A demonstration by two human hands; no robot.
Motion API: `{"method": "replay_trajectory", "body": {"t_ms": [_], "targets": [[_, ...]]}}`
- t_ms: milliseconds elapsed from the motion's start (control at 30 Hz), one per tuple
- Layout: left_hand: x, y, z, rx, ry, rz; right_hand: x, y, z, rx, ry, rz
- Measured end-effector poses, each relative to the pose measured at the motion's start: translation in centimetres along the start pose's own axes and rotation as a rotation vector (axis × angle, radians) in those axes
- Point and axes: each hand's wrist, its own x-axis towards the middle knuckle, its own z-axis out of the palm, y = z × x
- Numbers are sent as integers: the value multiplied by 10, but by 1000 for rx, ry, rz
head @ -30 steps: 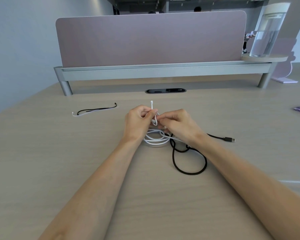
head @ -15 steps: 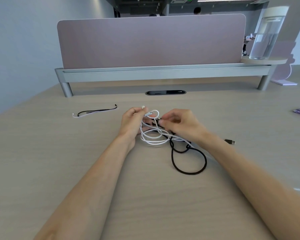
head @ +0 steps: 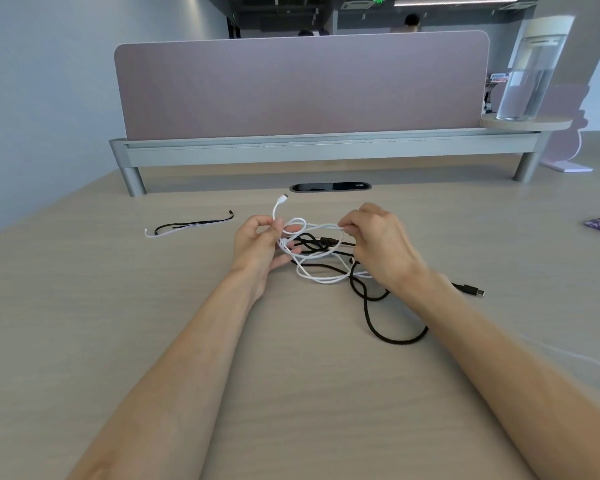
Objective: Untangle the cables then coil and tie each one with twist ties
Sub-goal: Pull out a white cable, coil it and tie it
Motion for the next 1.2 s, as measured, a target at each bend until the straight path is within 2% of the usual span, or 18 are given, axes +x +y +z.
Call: {"method": "replay_trajectory", "body": {"t_ms": [200,367,433,567,700,767,900,1000,1067,1200], "targets": [[6,-1,0,143,95,103,1,-3,-3,105,45,133],[11,-9,-3,321,108,165,0,-4,-9,205,47,269],[16,-10,-8,360,183,173,1,-2,-13,219,80,312],[25,-10,-22,264,306,117,-1,14,-19,147,114,320],[22,-9,-19,351,361,96,-2,18,-13,111,46,344],[18,-8,-17,426,325,114,-3,14,-10,37,29,364],[17,-11,-15,590,140,209,-6,10,-5,-197,20,294],[19,-14,-16,655,89,291,-5,14,-8,-253,51,321],[17,-12,-16,645,132,320,-6,16,-10,-280,27,344],[15,-11,-16,725,333,294,-7,9,-7,-331,-144,344]]}}
